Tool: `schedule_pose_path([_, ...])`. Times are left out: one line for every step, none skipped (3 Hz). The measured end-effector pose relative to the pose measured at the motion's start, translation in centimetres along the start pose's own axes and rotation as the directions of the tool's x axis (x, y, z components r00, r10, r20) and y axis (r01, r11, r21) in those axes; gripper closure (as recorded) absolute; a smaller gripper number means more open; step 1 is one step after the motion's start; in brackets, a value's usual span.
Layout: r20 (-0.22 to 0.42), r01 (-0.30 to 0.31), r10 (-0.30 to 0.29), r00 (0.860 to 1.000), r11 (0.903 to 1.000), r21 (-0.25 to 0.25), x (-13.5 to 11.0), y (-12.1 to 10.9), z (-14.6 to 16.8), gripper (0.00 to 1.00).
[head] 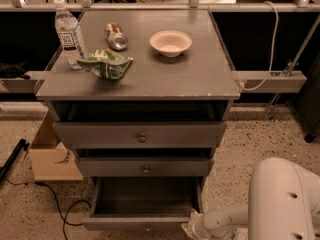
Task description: Open bottom drawer
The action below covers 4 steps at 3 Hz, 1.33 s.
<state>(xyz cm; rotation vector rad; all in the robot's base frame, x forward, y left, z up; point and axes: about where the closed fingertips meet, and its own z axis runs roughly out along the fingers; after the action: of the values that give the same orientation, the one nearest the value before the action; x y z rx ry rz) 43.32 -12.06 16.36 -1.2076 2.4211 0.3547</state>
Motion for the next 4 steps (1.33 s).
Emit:
schedule_pose_path([0.000,0.000,0.000,1.000,1.0000,0.000,0.00,0.00,0.00,0.97])
schedule_pose_path([0.000,0.000,0.000,1.000,1.0000,0.000,0.00,0.00,0.00,0.75])
schedule_pose_path([0.000,0.000,0.000,1.000,1.0000,0.000,0.00,0.00,0.00,0.52])
schedule_pose_path([0.000,0.000,0.000,1.000,1.0000,0.000,-0.02,-0.01,-0.01,0.28])
